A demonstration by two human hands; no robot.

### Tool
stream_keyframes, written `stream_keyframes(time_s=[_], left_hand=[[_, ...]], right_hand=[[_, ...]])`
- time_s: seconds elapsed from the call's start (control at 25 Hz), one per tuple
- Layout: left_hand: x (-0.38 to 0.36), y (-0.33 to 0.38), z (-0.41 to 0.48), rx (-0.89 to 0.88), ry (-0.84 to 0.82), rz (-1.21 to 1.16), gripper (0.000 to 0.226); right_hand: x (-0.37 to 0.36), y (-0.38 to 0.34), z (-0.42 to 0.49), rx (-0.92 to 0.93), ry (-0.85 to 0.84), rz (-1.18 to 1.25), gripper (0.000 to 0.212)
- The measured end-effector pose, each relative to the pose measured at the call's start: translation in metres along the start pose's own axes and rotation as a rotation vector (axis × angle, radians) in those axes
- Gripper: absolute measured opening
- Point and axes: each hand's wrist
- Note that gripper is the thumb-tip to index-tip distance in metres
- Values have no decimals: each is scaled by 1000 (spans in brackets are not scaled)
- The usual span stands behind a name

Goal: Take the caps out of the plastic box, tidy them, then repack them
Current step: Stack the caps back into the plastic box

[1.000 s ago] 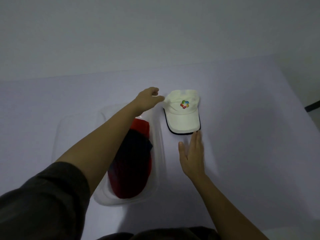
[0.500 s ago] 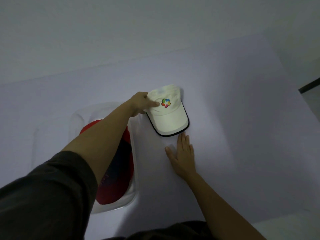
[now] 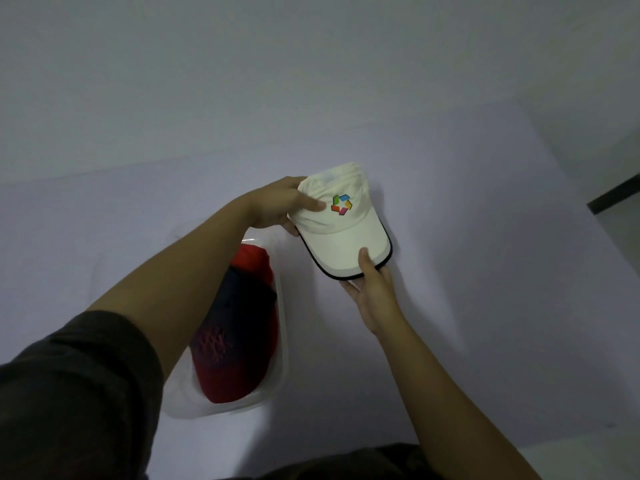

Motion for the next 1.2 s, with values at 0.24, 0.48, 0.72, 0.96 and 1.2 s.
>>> stream_keyframes(time_s=[0.24, 0.48, 0.72, 0.96, 1.2], left_hand=[[30, 16, -70, -43, 16, 127, 38], [53, -7, -128, -209, 171, -194, 42], [66, -39, -164, -245, 109, -538, 54], [92, -53, -186, 3, 200, -603, 52], [108, -72, -183, -32, 319, -689, 50]], right_hand=[[-49, 1, -34, 31, -138, 185, 36], [-105, 7, -70, 13, -203, 304, 35], [-149, 23, -94, 0, -277, 294, 33], [-173, 49, -98, 117, -313, 91, 42], [-182, 57, -82, 188, -320, -332, 52]])
Point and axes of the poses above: each hand's wrist, its own z-axis towards the middle knuckle, its own x-axis out of the back of the hand, y = z × x, and after that the axes turned 1 degree about -z, right-handed
